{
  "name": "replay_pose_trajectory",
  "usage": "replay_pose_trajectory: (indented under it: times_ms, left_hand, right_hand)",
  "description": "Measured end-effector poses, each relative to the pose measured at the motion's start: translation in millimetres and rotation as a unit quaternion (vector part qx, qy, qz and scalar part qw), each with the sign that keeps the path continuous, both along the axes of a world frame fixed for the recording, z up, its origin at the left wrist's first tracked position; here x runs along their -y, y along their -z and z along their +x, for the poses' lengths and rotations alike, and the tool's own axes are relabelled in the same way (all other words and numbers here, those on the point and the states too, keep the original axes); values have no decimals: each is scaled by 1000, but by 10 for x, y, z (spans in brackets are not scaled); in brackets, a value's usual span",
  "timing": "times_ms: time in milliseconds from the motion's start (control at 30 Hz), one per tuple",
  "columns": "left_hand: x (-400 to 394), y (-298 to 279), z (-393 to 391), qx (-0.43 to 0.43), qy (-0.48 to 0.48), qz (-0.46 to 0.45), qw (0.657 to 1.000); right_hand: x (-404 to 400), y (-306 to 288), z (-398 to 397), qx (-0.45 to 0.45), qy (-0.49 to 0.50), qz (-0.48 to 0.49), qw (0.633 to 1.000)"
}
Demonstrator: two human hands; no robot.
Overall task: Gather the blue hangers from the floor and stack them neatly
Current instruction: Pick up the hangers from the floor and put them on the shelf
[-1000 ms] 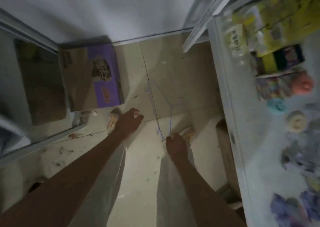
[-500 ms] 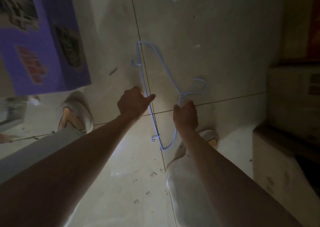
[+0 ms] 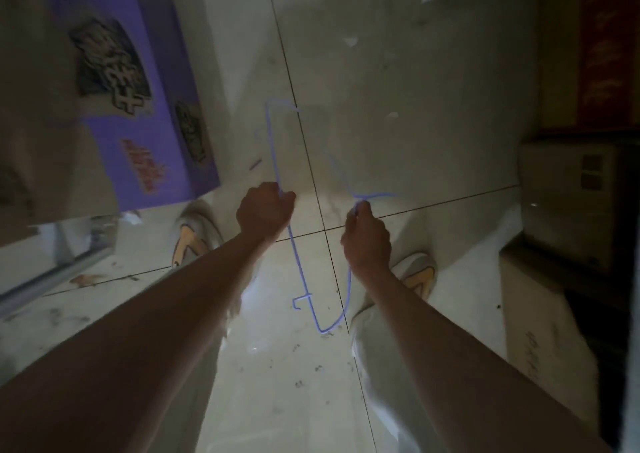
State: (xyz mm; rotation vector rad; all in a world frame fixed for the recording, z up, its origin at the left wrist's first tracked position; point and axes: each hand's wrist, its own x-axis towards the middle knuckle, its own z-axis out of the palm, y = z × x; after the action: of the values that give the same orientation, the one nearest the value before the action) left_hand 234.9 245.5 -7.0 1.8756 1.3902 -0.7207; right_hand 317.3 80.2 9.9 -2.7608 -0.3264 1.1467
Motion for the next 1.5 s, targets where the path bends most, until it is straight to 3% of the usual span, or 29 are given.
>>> replay_pose_trajectory:
  times_ms: [167, 333, 500, 700, 833, 1067, 1167, 1267, 1500]
  left_hand:
    - [-318, -1373, 96, 154, -176, -120, 965]
    - [-620, -3055, 352, 194, -104, -121, 968]
    - [-711, -4597, 376, 262, -65, -132, 954]
    - [-377, -6093, 253, 335, -23, -134, 932]
    - [152, -6874, 104, 386, 44, -127, 913]
    - [1300, -7798, -383, 422, 147, -180, 876]
    - [1948, -8146, -507, 439, 203, -189, 855]
    - [2636, -8372, -543, 462, 252, -173, 833]
    - [3855, -8804, -317, 466, 323, -183, 803]
  right_hand:
    - [-376, -1361, 22, -3, 78, 39, 996]
    - [-578, -3079, 20, 22, 178, 74, 981]
    - [-656, -4816, -190, 59, 293, 175, 938]
    - [-294, -6338, -557, 155, 347, 192, 905]
    - [298, -6948, -884, 158, 407, 225, 871]
    - [1589, -7727, -1746, 165, 503, 375, 761]
    - [2156, -8054, -2101, 197, 525, 388, 732]
    - [2692, -8308, -2374, 230, 568, 413, 674]
    - [3751, -8638, -2430, 303, 603, 395, 623]
